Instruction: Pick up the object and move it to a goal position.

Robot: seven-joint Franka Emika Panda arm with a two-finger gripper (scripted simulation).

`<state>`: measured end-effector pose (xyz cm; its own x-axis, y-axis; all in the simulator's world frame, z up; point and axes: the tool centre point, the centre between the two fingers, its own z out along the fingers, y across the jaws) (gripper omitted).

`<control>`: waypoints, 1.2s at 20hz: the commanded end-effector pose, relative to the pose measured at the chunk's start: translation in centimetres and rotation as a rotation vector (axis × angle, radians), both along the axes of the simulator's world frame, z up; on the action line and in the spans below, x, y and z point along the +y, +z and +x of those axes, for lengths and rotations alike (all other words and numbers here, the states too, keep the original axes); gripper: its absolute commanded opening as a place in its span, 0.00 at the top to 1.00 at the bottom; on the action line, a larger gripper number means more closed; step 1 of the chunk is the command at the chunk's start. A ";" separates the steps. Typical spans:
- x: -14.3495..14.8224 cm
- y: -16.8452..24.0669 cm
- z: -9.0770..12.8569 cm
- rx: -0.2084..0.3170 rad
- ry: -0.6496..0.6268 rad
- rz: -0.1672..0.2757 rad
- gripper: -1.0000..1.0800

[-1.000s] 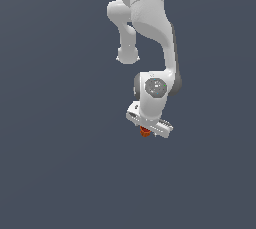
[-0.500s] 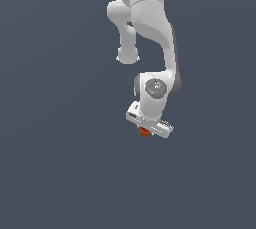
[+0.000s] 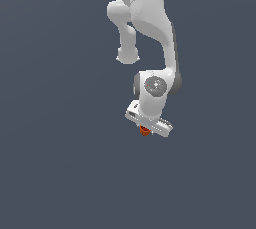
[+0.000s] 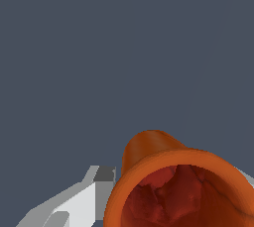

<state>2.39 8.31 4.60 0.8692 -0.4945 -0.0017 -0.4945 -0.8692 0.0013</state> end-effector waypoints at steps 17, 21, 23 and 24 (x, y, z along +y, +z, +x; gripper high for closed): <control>-3.2 15.3 -2.0 -0.002 -0.001 0.001 1.00; -4.1 19.8 -2.6 -0.002 -0.001 0.001 1.00; -4.5 21.9 -2.8 -0.002 -0.001 0.001 1.00; -4.7 22.8 -2.9 -0.002 -0.001 0.001 1.00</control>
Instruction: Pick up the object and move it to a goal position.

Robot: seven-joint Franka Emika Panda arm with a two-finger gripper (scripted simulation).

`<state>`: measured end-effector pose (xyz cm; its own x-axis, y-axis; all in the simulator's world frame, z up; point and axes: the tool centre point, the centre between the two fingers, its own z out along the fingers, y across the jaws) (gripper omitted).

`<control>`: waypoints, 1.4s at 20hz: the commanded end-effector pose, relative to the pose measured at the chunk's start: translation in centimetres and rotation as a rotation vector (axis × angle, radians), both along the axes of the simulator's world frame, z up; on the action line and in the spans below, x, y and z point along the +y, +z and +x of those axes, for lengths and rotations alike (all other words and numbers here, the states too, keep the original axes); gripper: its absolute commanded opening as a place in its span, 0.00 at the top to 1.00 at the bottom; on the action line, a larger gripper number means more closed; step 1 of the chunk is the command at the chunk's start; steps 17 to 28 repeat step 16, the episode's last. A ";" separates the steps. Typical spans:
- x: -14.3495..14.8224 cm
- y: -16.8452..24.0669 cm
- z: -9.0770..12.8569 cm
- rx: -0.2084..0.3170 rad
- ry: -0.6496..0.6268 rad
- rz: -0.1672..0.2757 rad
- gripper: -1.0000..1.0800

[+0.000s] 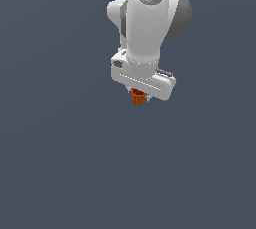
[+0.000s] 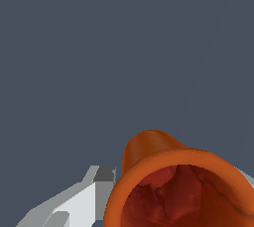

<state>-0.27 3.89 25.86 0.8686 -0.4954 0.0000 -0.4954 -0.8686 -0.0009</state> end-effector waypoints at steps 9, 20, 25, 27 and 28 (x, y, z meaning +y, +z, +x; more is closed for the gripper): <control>-1.5 7.4 -0.7 0.000 0.000 -0.001 1.00; -1.7 8.5 -0.6 0.000 0.000 -0.001 1.00; -1.7 8.5 -0.6 0.000 0.000 -0.001 1.00; -1.7 8.5 -0.6 0.000 0.000 -0.001 1.00; -1.7 8.5 -0.6 0.000 0.000 -0.001 1.00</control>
